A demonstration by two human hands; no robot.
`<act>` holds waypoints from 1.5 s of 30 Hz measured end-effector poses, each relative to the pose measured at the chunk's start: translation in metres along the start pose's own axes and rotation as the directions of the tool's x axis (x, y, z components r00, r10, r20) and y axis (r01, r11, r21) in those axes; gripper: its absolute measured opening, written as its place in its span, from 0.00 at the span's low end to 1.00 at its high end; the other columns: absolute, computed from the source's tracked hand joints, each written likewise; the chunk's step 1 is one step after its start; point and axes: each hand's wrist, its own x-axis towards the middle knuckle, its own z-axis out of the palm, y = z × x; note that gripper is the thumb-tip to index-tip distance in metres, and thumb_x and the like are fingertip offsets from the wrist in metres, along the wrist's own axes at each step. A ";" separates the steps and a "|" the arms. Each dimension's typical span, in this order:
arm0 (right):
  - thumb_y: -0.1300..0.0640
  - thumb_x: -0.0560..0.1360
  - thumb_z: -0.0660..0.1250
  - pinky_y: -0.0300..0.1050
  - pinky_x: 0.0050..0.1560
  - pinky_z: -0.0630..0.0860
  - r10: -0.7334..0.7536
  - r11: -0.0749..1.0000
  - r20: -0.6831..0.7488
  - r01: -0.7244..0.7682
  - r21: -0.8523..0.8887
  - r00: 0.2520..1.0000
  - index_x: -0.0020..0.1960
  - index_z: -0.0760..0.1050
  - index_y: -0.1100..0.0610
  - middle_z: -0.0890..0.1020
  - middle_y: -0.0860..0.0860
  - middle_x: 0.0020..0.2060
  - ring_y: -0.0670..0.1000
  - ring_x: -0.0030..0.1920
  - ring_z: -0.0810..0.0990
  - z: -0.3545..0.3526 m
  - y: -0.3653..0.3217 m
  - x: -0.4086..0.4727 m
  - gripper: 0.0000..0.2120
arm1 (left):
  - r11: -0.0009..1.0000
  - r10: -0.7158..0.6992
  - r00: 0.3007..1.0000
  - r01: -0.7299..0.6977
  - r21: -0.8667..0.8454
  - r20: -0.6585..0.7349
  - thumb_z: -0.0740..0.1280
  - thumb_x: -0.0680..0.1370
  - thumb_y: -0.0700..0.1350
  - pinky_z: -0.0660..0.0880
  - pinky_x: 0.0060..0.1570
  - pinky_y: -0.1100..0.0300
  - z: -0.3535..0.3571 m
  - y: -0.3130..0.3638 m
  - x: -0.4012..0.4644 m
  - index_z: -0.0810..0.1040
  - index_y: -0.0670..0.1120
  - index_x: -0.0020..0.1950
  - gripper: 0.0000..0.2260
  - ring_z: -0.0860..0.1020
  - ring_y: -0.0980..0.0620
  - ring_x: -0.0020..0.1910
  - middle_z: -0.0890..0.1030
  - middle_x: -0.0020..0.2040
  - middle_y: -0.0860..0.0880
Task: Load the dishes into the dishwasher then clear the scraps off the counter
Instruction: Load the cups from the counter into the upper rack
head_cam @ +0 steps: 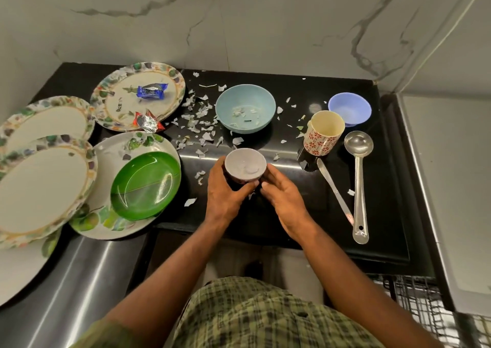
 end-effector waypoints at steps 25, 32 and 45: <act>0.52 0.82 0.69 0.47 0.54 0.84 0.213 0.837 -0.023 -0.170 0.520 0.977 0.59 0.83 0.59 0.88 0.57 0.49 0.51 0.50 0.88 -0.038 -0.064 -0.067 0.12 | 0.986 0.156 0.978 -0.163 0.040 0.136 0.79 0.70 0.60 0.76 0.65 0.49 0.027 0.101 -0.024 0.60 0.54 0.76 0.42 0.72 0.51 0.65 0.67 0.68 0.50; 0.60 0.80 0.71 0.49 0.59 0.82 0.045 0.874 -0.087 0.003 0.485 0.995 0.73 0.75 0.55 0.84 0.57 0.60 0.50 0.53 0.84 -0.088 -0.060 -0.094 0.22 | 0.948 0.309 0.909 -0.316 -0.020 0.281 0.82 0.70 0.52 0.74 0.70 0.45 0.058 0.101 -0.056 0.61 0.51 0.80 0.45 0.65 0.54 0.72 0.63 0.71 0.52; 0.56 0.81 0.70 0.57 0.65 0.77 -0.089 0.840 -0.305 0.236 0.488 0.948 0.72 0.77 0.52 0.80 0.61 0.67 0.55 0.59 0.80 -0.192 -0.036 -0.187 0.20 | 0.913 0.405 0.747 -0.364 -0.185 0.527 0.81 0.69 0.60 0.69 0.72 0.61 0.134 0.151 -0.135 0.59 0.56 0.80 0.46 0.68 0.60 0.75 0.67 0.76 0.55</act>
